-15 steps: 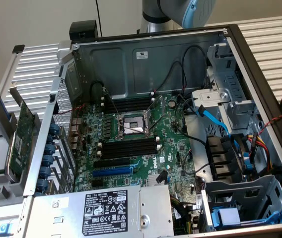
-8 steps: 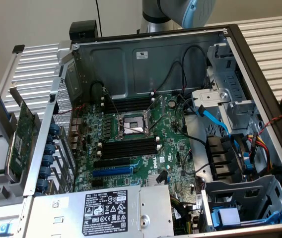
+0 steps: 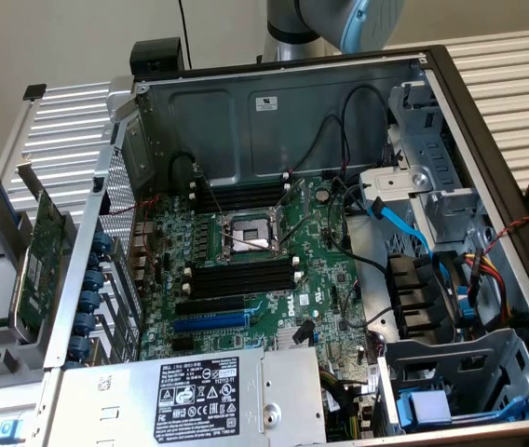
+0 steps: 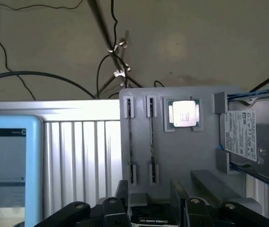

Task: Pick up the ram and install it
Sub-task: 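Pick up the ram and move it above insertion slot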

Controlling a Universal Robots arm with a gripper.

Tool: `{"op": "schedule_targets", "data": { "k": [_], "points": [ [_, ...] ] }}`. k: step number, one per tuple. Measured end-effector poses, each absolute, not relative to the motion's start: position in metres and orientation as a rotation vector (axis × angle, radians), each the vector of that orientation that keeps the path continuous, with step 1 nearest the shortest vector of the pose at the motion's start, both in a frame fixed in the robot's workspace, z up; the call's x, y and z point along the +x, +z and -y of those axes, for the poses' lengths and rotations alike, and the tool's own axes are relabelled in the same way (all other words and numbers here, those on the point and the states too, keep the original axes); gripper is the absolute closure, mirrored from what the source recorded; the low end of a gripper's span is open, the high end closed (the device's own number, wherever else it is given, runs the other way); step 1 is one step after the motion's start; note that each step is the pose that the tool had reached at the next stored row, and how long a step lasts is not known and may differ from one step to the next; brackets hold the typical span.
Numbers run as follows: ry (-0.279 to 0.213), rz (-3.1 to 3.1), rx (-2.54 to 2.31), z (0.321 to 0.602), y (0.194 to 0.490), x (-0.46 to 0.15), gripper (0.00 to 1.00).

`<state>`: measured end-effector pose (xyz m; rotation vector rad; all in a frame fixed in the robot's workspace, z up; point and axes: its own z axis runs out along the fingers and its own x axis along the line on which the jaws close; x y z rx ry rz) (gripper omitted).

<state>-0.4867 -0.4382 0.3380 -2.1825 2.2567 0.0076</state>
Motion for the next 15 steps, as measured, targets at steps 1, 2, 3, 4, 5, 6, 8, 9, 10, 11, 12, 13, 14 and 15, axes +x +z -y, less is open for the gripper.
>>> {"op": "schedule_targets", "data": {
  "k": [1,2,3,4,5,6,8,9,10,11,12,13,14,15],
  "points": [
    [0.007,-2.257,-2.183,0.438,0.336,-0.487,0.52],
    [0.007,-2.257,-2.183,0.438,0.335,-0.488,0.52],
    [0.007,-2.257,-2.184,0.438,0.333,-0.488,0.52],
    [0.007,-2.256,-2.184,0.438,0.331,-0.489,0.52],
    [0.007,-2.256,-2.185,0.438,0.329,-0.489,0.52],
    [0.006,-2.255,-2.186,0.438,0.327,-0.489,0.52],
    [0.006,-2.25,-2.191,0.438,0.324,-0.489,0.52],
    [0.006,-2.246,-2.195,0.438,0.322,-0.489,0.52],
    [0.006,-2.243,-2.198,0.439,0.32,-0.489,0.52],
    [0.006,-2.24,-2.201,0.439,0.318,-0.49,0.52],
    [0.006,-2.238,-2.204,0.439,0.316,-0.49,0.52],
    [0.006,-2.235,-2.207,0.439,0.315,-0.49,0.52],
    [0.008,-2.233,-2.211,0.44,0.313,-0.49,0.52],
    [0.01,-2.231,-2.215,0.441,0.312,-0.49,0.52]
  ]
}}
